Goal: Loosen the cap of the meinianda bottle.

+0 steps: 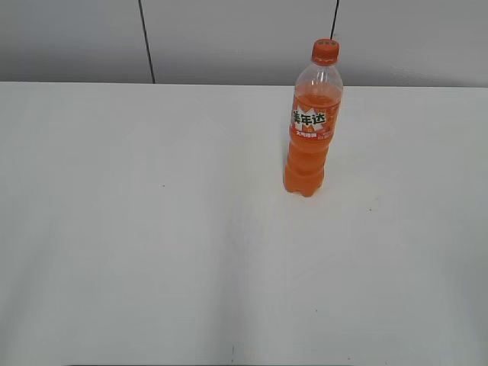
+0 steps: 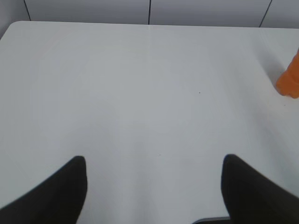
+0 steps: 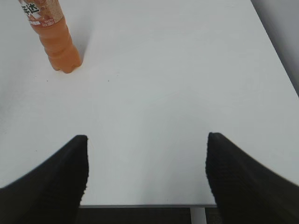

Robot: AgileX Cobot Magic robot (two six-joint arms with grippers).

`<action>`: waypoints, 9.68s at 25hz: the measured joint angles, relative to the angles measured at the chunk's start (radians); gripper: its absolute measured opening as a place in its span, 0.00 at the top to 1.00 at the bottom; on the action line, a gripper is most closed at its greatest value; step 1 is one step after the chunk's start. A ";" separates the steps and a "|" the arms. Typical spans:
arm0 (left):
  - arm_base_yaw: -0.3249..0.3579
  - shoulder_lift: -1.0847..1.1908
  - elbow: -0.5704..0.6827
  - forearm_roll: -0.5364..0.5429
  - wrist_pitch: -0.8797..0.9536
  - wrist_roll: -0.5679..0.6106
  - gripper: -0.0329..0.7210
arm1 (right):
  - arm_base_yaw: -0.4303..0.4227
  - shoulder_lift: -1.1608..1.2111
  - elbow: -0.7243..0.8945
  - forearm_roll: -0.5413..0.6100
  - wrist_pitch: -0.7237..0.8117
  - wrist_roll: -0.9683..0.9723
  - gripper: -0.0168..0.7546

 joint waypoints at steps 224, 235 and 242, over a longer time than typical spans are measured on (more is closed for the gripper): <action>-0.382 2.315 -0.391 1.062 -2.361 -0.385 0.42 | 0.000 0.000 0.000 0.001 0.000 0.000 0.22; -0.384 2.315 -0.391 1.057 -2.361 -0.385 0.42 | 0.000 0.000 0.000 0.001 0.000 0.000 0.22; -0.384 2.315 -0.391 1.057 -2.361 -0.385 0.42 | 0.000 0.000 0.000 0.001 0.000 0.000 0.22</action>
